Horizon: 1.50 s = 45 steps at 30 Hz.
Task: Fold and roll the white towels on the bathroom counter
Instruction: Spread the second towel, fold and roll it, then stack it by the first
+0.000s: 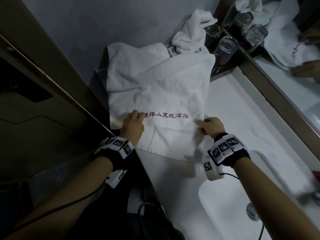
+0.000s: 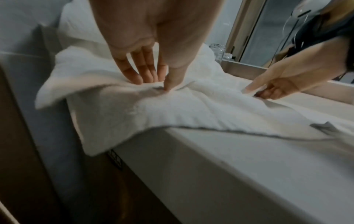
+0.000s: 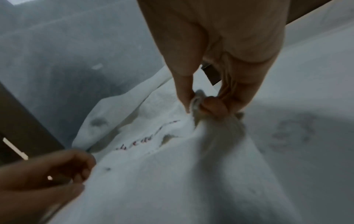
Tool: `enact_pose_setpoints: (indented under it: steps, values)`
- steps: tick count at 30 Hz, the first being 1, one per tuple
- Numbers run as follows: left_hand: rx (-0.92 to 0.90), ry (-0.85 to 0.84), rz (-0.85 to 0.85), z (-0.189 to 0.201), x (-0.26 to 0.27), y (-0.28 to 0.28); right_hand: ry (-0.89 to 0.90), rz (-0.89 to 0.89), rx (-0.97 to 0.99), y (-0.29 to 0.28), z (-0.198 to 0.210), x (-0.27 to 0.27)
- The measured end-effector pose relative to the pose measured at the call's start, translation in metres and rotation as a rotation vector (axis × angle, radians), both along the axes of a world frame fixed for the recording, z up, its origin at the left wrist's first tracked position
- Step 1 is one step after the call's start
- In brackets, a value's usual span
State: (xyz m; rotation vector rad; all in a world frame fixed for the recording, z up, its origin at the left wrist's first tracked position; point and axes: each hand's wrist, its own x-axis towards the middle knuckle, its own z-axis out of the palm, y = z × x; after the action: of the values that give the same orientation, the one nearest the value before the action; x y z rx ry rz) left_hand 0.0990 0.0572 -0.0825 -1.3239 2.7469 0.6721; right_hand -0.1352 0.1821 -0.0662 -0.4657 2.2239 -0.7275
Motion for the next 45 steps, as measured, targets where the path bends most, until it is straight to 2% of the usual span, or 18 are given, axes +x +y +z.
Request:
enact_pose_setpoints:
  steps: [2,4,6,8,10,16,19,22,24,27,30,32,33,36,39,41,43,45]
  values:
    - [0.022,-0.03,-0.048,0.001,0.002,-0.006,-0.144,-0.055,-0.093,0.0,0.006,0.001]
    - [0.021,-0.107,-0.119,0.002,0.006,-0.01,-0.403,-0.225,-0.331,0.0,0.015,0.002]
    - [-0.037,-0.166,-0.141,0.003,0.008,-0.008,-0.659,-0.304,-0.539,0.004,0.025,0.004]
    - [-0.051,-0.103,-0.1,0.003,0.009,-0.002,-0.811,-0.242,-0.624,0.011,0.033,0.01]
    - [-0.053,-0.025,-0.061,0.003,0.008,0.005,-0.863,-0.165,-0.591,0.02,0.036,0.017]
    - [-0.218,-0.059,-0.157,0.008,-0.006,0.019,-0.772,0.134,-0.269,0.057,0.023,0.026]
    - [-0.108,0.011,-0.15,0.02,-0.006,0.015,-0.644,0.179,-0.149,0.067,0.013,0.039]
    - [-0.103,0.091,-0.21,0.034,0.012,0.01,-0.531,0.16,-0.053,0.071,0.006,0.042]
    - [-0.021,0.07,-0.287,0.038,0.028,0.01,-0.379,0.143,0.028,0.072,0.003,0.039]
    - [0.068,-0.12,-0.37,0.029,0.049,0.02,-0.134,0.196,0.179,0.073,0.003,0.037]
    - [0.131,-0.05,-0.321,0.015,0.056,0.036,0.075,0.215,0.252,0.071,0.007,0.043]
    - [0.102,0.006,-0.309,0.009,0.056,0.041,0.182,0.197,0.228,0.069,0.008,0.051]
    - [0.074,0.01,-0.302,0.007,0.055,0.043,0.182,0.175,0.187,0.068,0.008,0.055]
    - [0.021,0.023,-0.31,0.002,0.049,0.052,0.068,0.068,0.055,0.063,0.008,0.062]
    - [0.05,0.052,-0.323,-0.004,0.029,0.069,-0.09,-0.004,-0.071,0.065,0.009,0.057]
    - [0.023,0.05,-0.365,-0.01,0.011,0.081,-0.117,-0.023,-0.152,0.069,0.01,0.046]
    - [-0.033,0.038,-0.413,-0.014,-0.004,0.087,-0.047,-0.037,-0.191,0.075,0.013,0.03]
    - [-0.063,0.006,-0.449,-0.017,-0.01,0.086,0.102,-0.049,-0.192,0.085,0.016,0.009]
